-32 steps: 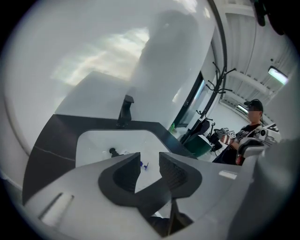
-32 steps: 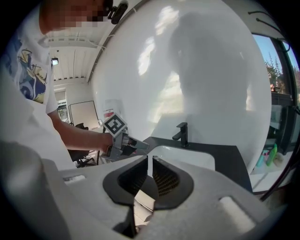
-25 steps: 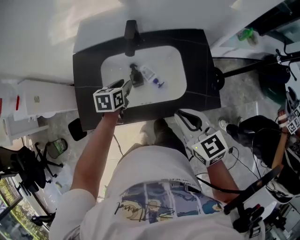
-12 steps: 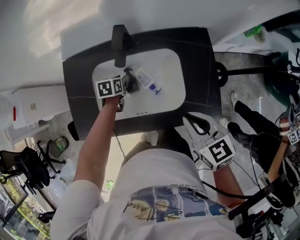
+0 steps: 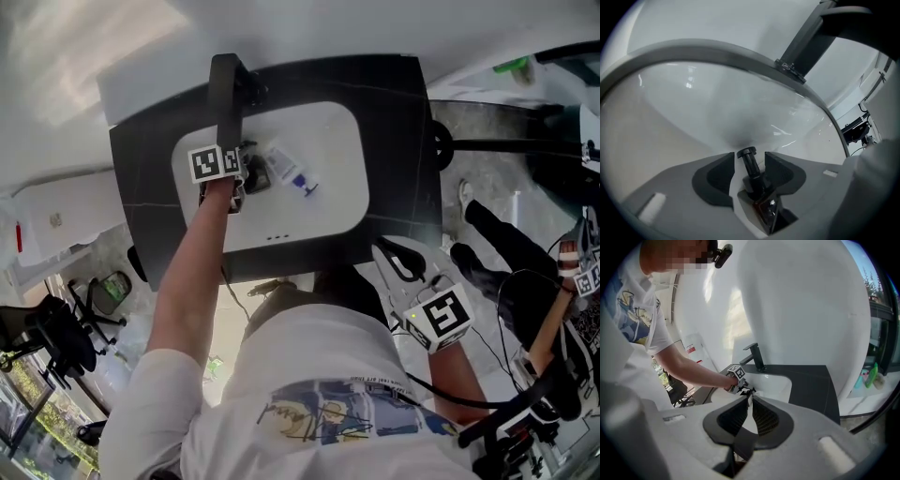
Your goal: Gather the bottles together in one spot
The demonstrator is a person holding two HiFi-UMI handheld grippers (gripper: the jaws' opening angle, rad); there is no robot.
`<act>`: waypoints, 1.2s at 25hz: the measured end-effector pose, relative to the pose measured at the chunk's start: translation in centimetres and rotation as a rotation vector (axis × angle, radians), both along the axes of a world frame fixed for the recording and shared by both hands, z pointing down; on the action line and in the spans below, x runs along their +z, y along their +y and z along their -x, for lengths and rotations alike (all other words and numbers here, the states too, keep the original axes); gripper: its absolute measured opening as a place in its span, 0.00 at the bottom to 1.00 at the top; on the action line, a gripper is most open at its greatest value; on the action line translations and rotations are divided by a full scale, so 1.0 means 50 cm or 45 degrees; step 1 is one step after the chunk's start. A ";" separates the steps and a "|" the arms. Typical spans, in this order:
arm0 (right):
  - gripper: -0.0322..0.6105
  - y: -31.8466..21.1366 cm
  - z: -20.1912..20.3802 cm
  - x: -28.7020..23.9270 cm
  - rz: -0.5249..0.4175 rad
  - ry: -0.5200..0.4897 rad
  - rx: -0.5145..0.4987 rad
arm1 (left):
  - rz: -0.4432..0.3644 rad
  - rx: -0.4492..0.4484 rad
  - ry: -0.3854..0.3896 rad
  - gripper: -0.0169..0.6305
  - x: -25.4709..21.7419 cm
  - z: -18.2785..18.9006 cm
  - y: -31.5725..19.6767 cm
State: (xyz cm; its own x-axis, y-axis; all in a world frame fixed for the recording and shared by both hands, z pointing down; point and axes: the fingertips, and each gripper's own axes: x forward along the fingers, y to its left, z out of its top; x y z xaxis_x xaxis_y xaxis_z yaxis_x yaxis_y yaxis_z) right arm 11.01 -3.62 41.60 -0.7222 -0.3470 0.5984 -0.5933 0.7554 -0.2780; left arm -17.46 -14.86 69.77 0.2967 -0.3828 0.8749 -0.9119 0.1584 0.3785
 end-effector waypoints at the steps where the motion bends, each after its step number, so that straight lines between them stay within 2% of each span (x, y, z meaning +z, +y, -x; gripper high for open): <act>1: 0.10 -0.002 -0.001 0.002 0.003 0.001 0.005 | 0.014 0.004 -0.003 0.35 0.007 0.001 0.001; 9: 0.10 0.000 -0.005 0.014 0.028 0.013 0.024 | 0.001 -0.009 0.033 0.34 0.007 -0.010 -0.003; 15: 0.10 0.004 -0.024 0.024 0.043 0.035 0.052 | -0.020 -0.028 0.071 0.30 0.000 -0.023 -0.006; 25: 0.10 0.006 -0.008 0.018 0.029 0.020 0.047 | -0.014 -0.060 0.134 0.24 0.004 -0.040 -0.009; 27: 0.10 0.009 -0.006 0.015 0.024 0.017 0.048 | -0.043 -0.061 0.140 0.23 -0.003 -0.043 -0.012; 30: 0.10 0.015 -0.001 0.011 0.016 0.009 0.050 | -0.144 -0.046 0.131 0.22 -0.032 -0.045 -0.018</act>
